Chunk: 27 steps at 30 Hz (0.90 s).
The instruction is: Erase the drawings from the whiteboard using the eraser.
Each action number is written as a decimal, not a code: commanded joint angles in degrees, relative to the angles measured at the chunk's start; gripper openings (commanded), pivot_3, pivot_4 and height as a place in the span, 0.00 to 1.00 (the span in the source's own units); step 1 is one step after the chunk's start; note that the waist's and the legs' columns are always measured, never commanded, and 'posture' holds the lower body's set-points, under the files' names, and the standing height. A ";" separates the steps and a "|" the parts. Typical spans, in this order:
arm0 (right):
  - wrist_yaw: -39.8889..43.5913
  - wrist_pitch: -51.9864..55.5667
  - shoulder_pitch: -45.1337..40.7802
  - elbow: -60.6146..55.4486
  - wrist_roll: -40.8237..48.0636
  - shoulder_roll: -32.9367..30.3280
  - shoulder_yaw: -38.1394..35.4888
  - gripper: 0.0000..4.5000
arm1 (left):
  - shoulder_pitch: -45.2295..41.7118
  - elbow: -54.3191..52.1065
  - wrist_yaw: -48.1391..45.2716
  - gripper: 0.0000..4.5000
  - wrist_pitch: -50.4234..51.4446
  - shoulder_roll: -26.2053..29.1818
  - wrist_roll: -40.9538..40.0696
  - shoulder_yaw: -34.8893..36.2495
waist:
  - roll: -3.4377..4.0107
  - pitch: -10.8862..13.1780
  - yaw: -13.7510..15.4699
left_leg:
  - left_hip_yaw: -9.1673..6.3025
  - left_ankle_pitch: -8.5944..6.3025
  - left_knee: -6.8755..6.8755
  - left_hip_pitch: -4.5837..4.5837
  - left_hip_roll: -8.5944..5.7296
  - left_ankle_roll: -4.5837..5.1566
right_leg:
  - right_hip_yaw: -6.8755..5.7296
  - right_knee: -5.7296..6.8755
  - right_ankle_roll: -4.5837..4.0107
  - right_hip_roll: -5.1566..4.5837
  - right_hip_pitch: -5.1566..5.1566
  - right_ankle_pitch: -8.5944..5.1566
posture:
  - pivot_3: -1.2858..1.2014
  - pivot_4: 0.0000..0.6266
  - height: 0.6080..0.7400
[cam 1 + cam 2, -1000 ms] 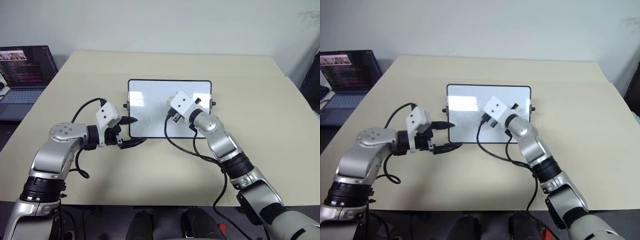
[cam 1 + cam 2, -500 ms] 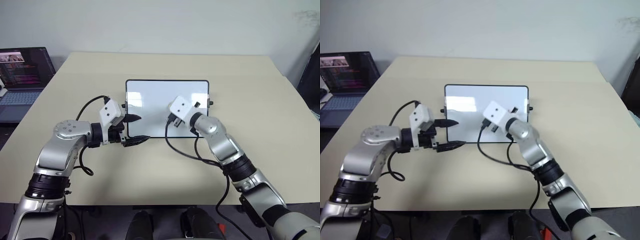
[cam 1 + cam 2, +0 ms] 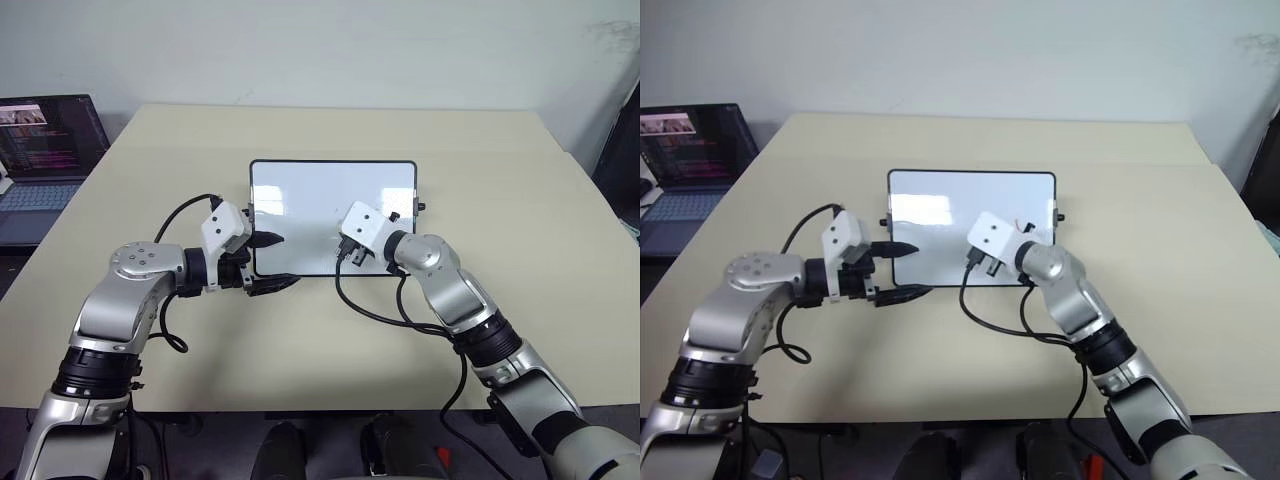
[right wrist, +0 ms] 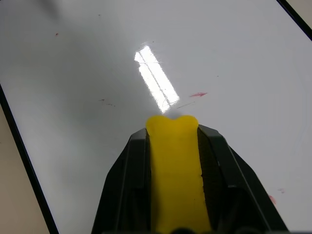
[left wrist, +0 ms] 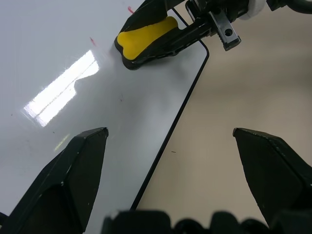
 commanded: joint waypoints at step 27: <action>-0.98 0.68 -2.35 5.04 -0.49 0.76 -1.61 0.22 | -0.33 -1.73 -0.36 1.00 0.49 0.32 -1.16 1.02 | 0.03 0.02 0.34 | -0.01 0.00 -0.01 -0.14 0.04 0.00 | -0.07 -0.10 -0.06 0.11 -0.04 0.03 | 0.52 0.24 1.00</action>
